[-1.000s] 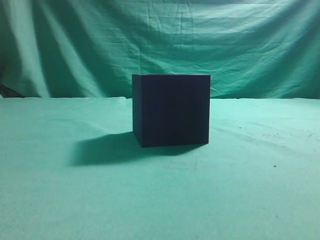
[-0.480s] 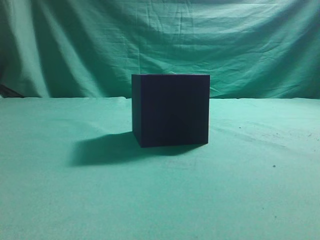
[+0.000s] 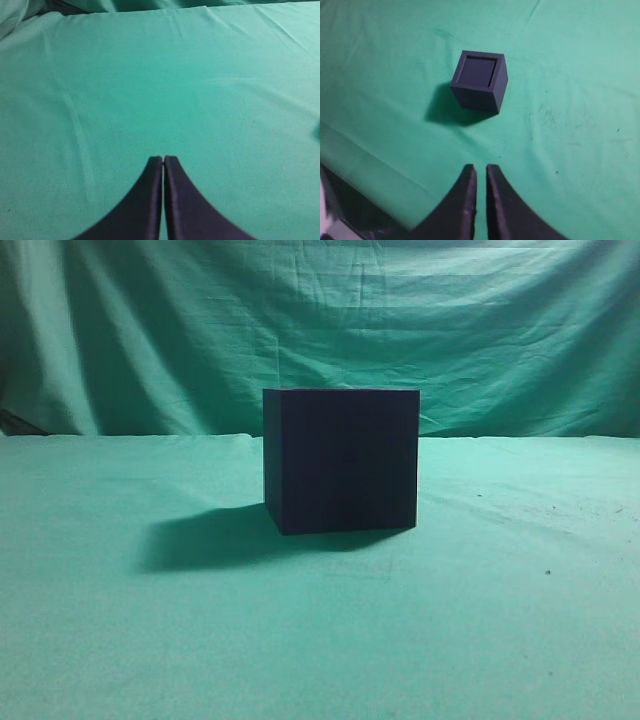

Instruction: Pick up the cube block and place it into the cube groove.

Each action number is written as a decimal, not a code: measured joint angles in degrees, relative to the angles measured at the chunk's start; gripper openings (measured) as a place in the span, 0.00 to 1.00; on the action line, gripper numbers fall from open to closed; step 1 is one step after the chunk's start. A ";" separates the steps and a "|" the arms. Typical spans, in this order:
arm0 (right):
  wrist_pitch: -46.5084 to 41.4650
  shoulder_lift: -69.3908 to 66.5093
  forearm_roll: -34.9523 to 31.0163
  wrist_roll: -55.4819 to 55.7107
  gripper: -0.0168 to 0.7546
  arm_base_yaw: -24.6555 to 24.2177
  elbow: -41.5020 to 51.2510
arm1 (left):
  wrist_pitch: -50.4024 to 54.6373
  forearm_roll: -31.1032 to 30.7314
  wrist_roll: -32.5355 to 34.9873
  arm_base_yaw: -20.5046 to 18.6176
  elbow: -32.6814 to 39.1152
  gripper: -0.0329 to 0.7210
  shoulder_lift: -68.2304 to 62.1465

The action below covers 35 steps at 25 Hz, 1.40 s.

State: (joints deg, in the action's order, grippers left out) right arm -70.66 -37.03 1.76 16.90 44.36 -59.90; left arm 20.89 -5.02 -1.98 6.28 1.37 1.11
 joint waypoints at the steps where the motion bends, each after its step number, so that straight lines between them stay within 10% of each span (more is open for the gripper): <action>1: -0.14 0.83 0.00 -2.34 0.09 0.00 0.00 | 0.00 0.00 0.00 0.00 0.00 0.04 0.00; 10: 6.10 3.12 -0.37 -19.96 0.09 -0.60 1.02 | 0.00 0.00 0.00 0.00 0.00 0.04 0.00; 25: 46.88 29.42 -6.90 -23.99 0.09 -31.61 39.29 | 0.00 0.00 0.00 0.00 0.00 0.04 0.00; 35: 54.57 37.57 -7.05 -23.99 0.09 -37.46 60.64 | 0.00 0.00 0.00 0.00 0.00 0.04 0.00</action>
State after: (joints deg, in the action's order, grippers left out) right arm -16.09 0.54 -5.29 -7.09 6.89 0.74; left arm 20.89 -5.02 -1.98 6.28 1.37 1.11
